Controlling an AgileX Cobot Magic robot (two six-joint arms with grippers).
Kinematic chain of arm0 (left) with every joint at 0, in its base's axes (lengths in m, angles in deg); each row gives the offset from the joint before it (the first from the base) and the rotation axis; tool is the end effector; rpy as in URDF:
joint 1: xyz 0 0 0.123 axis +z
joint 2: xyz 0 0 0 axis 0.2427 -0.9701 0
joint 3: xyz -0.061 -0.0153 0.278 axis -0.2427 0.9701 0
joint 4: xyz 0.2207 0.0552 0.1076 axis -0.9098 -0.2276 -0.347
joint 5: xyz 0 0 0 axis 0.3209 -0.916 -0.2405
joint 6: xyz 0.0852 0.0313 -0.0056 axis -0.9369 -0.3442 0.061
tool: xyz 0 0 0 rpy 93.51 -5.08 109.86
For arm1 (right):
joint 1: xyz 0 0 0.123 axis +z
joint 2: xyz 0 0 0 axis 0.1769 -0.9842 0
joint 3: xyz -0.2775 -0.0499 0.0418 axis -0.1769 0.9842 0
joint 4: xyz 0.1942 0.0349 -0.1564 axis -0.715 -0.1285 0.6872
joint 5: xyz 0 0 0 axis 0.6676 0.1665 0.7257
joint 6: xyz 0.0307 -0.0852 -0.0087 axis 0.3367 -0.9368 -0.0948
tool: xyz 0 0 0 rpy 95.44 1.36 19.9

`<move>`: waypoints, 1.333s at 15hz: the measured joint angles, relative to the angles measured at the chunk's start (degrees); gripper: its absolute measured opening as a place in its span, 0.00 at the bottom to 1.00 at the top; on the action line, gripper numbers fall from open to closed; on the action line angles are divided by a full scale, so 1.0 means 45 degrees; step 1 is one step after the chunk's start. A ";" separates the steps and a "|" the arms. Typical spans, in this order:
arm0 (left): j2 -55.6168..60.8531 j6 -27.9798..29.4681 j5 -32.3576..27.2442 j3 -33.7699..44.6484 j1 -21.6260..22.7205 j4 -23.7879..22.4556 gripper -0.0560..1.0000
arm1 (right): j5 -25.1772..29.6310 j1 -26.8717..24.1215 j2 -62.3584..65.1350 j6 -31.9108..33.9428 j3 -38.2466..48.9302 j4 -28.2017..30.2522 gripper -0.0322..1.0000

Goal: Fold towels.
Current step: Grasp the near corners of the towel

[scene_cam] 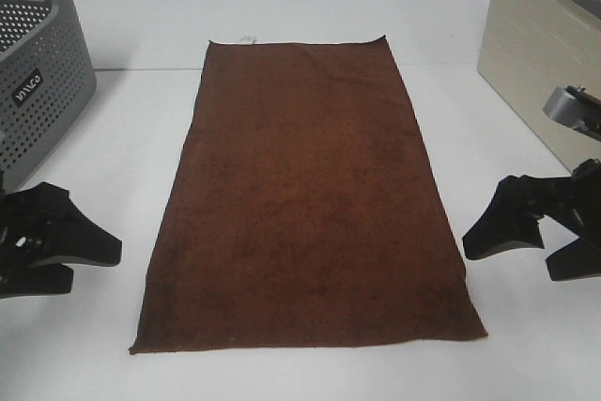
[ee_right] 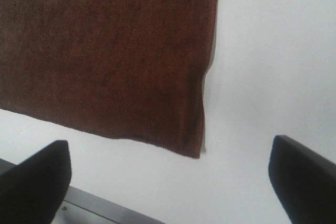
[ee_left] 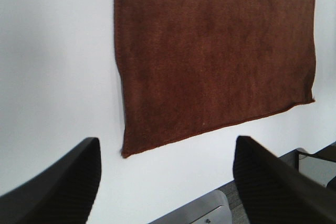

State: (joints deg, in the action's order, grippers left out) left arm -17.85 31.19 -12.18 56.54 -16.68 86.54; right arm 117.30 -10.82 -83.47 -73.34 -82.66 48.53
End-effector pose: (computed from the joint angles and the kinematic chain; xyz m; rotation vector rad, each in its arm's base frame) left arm 0.2165 -0.0617 0.1477 -0.1851 2.7128 -0.9277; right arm 0.2258 0.0327 0.1674 -0.0345 2.8380 0.5707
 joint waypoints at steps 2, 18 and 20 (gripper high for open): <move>-0.1120 -0.1655 0.0535 0.0000 -0.0535 0.1592 0.68 | -0.0115 0.0000 -0.1006 -0.0446 -0.0216 -0.0382 0.95; -0.5246 -0.2814 0.0942 -0.2203 -0.2177 0.3692 0.50 | -0.0344 0.0064 -0.5004 -0.4698 -0.1070 -0.4507 0.71; -0.5297 -0.2814 0.0955 -0.2203 -0.2177 0.3692 0.46 | -0.0306 0.0293 -0.5080 -0.4698 -0.1082 -0.4507 0.69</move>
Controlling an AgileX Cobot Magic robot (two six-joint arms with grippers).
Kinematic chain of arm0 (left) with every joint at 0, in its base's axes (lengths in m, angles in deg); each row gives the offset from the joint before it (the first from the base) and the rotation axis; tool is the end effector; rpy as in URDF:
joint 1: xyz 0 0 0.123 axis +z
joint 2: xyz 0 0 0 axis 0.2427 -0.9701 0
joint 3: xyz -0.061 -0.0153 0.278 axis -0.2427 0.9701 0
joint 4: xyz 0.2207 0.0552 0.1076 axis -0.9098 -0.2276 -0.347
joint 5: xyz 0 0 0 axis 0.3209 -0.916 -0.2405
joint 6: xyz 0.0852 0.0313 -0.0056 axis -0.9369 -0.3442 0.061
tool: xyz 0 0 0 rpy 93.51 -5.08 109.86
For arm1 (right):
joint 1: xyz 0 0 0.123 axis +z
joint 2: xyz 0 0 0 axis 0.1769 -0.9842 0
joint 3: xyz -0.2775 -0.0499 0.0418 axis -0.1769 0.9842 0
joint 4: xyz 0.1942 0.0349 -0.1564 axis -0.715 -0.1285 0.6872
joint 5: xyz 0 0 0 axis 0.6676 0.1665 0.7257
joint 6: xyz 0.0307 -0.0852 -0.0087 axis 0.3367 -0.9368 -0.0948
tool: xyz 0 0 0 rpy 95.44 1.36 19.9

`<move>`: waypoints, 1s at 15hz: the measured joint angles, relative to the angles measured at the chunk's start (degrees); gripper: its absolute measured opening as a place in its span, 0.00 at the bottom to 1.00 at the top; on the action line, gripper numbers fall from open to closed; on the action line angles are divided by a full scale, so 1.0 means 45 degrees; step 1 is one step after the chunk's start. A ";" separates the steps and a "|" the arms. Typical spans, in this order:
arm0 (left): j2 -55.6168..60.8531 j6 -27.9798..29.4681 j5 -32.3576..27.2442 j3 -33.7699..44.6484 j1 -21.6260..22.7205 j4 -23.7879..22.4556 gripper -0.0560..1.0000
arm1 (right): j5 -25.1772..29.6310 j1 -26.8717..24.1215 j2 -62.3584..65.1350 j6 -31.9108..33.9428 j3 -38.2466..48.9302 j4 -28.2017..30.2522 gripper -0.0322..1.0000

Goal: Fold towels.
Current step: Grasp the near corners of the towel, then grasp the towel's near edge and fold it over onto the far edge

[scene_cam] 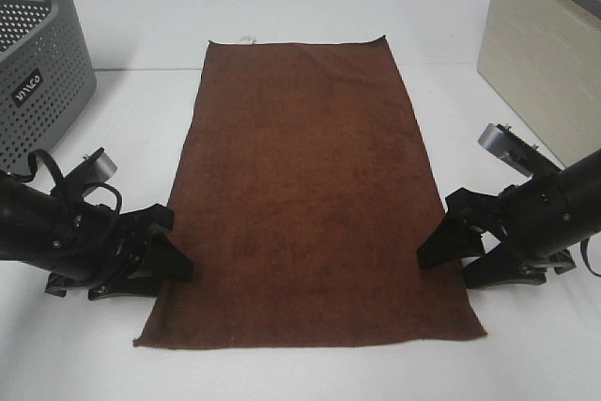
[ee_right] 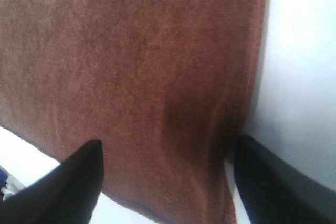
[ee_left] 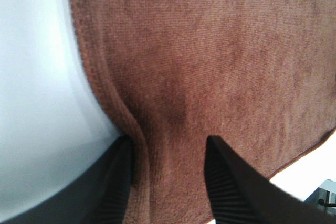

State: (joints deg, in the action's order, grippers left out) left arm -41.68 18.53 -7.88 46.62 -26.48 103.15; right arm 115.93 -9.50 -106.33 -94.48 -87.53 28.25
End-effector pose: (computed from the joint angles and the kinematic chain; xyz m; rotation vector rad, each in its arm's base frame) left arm 0.2625 -0.1079 0.0766 -0.1677 2.8302 -0.9478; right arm 0.2645 0.0498 0.0926 -0.0491 2.9219 0.8068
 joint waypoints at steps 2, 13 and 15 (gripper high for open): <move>-0.0064 0.0000 0.0204 0.0000 0.0000 -0.0025 0.34 | -0.0624 0.1210 -0.0127 0.0140 -0.0115 -0.0013 0.56; 0.1757 0.1006 0.0306 0.0828 0.0000 -0.1617 0.05 | -0.0993 0.1681 0.0751 0.3349 0.0166 0.0738 0.03; 0.2203 0.1044 0.0344 0.1630 0.0000 -0.1719 0.05 | -0.0904 0.1681 0.1235 0.3438 0.0929 0.0777 0.03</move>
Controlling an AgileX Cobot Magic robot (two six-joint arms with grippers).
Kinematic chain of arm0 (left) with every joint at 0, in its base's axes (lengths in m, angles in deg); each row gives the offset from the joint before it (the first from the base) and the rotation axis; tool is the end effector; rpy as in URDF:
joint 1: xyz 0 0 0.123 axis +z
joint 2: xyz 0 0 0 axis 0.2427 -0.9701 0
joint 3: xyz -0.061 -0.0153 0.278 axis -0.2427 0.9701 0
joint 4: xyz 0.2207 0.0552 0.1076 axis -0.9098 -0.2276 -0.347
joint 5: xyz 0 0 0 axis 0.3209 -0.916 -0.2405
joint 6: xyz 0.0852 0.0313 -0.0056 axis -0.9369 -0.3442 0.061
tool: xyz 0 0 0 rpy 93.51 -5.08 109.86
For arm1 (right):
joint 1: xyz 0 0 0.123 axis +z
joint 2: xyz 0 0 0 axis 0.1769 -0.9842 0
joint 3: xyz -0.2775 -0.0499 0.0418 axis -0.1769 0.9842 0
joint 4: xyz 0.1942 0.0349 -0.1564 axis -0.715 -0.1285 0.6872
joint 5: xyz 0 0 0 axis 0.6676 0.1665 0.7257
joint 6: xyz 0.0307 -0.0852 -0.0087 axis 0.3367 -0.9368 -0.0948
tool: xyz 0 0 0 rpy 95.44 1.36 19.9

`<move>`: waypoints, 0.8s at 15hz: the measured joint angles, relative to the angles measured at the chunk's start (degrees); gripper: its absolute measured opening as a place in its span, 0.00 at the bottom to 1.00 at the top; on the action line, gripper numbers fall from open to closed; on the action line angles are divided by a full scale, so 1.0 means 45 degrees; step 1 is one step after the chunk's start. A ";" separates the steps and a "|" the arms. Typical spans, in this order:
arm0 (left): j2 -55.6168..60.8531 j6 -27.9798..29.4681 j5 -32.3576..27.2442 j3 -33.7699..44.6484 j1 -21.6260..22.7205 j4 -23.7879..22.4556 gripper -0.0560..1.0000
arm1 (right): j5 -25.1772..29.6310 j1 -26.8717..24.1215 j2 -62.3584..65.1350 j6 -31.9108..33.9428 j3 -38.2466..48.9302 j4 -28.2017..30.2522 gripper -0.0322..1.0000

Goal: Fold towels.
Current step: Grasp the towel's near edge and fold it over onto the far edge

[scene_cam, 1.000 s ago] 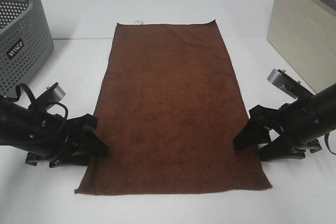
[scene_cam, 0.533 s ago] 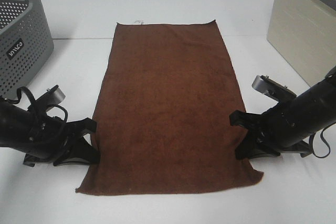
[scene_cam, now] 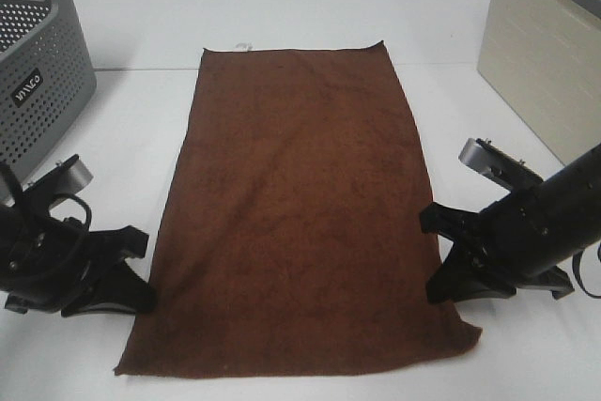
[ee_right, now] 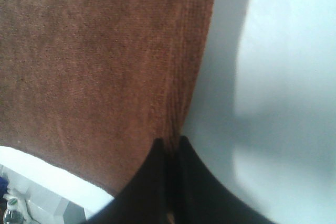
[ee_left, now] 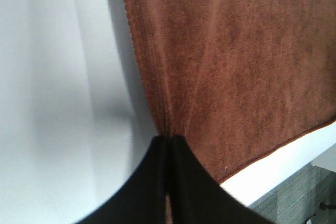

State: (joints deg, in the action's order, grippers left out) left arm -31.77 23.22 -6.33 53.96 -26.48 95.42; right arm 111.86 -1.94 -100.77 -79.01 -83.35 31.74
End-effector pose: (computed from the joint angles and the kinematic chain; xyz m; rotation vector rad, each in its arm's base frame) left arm 0.2270 -0.0973 0.0995 -0.0865 2.8524 -0.8795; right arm 0.2400 0.0757 0.1035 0.0867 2.9827 0.7327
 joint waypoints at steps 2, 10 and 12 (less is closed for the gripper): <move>0.0713 0.0000 0.0000 0.0955 0.0000 -0.0115 0.05 | 0.0000 0.0000 0.0535 0.0013 0.1006 0.0000 0.03; 0.2343 0.0255 -0.0204 0.2674 -0.0013 -0.0204 0.05 | 0.0000 0.0038 0.2165 -0.0013 0.2865 -0.0115 0.03; 0.2317 0.0891 -0.0204 0.1681 -0.0013 -0.0280 0.05 | 0.0013 0.0038 0.2139 -0.0013 0.1808 -0.0076 0.03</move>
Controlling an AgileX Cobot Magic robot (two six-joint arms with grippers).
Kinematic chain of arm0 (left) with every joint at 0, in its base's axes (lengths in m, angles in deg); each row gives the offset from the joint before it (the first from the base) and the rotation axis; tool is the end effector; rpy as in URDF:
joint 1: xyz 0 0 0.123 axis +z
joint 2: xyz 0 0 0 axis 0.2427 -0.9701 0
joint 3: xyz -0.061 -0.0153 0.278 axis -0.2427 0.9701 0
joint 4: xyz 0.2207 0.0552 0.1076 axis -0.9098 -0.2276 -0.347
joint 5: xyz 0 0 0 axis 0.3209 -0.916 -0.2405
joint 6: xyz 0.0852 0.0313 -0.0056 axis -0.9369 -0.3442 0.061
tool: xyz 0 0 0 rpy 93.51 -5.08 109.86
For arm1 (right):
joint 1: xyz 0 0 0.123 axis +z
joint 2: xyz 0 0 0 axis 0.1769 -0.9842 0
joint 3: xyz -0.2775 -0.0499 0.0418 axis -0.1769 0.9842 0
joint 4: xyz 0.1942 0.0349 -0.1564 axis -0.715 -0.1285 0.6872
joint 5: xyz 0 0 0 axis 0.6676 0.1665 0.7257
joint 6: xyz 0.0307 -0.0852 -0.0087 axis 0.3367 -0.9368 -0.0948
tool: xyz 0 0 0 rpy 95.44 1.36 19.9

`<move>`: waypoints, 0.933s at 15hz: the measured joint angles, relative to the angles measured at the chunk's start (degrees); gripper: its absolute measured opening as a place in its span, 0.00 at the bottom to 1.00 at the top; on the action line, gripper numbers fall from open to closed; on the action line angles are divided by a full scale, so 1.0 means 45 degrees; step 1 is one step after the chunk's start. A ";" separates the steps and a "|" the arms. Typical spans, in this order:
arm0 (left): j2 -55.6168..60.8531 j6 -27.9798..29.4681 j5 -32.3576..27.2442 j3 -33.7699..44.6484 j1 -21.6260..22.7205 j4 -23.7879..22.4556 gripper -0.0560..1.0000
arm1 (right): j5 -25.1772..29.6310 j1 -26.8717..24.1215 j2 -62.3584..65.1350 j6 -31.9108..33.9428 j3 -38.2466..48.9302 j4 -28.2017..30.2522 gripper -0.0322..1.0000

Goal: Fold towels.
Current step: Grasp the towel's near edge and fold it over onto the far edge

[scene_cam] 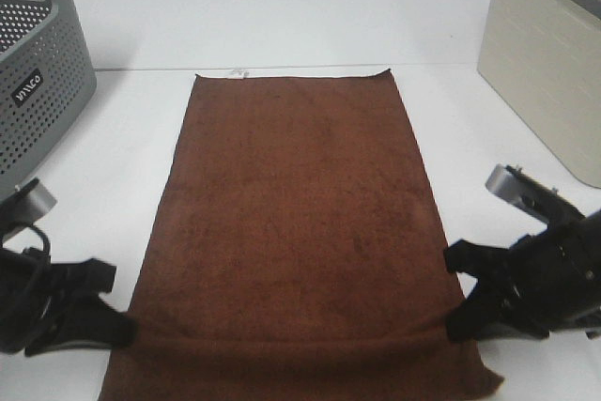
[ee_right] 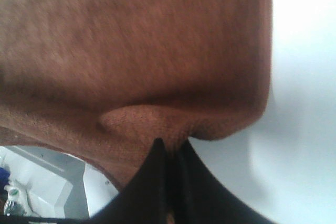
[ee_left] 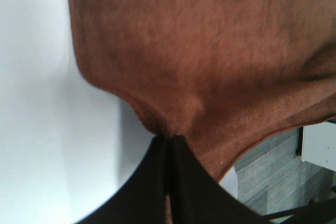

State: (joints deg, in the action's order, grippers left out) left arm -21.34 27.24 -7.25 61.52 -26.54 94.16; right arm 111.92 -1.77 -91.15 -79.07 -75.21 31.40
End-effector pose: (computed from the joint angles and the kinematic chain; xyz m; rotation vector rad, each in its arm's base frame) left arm 0.1903 -0.0905 0.1198 -0.1279 2.8271 -0.9111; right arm 0.2014 0.0709 0.1196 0.0786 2.9564 0.7389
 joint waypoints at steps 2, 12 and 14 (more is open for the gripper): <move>-0.0013 0.1299 0.0102 -0.1541 0.0000 -0.0955 0.05 | 0.0025 0.0000 -0.0076 0.0318 -0.1566 0.0306 0.03; -0.5055 0.6315 0.0357 -1.0746 0.0586 -0.4736 0.05 | 0.1859 0.0000 -0.5717 0.4253 -1.2541 0.4367 0.03; -0.6697 0.6634 0.1171 -1.3331 0.0586 -0.4966 0.05 | 0.2075 0.0000 -0.7589 0.5029 -1.5826 0.5475 0.03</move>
State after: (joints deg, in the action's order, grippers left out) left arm -51.48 57.09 -1.98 1.53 -23.90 71.81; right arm 121.25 -1.77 -125.29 -56.44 -146.43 56.04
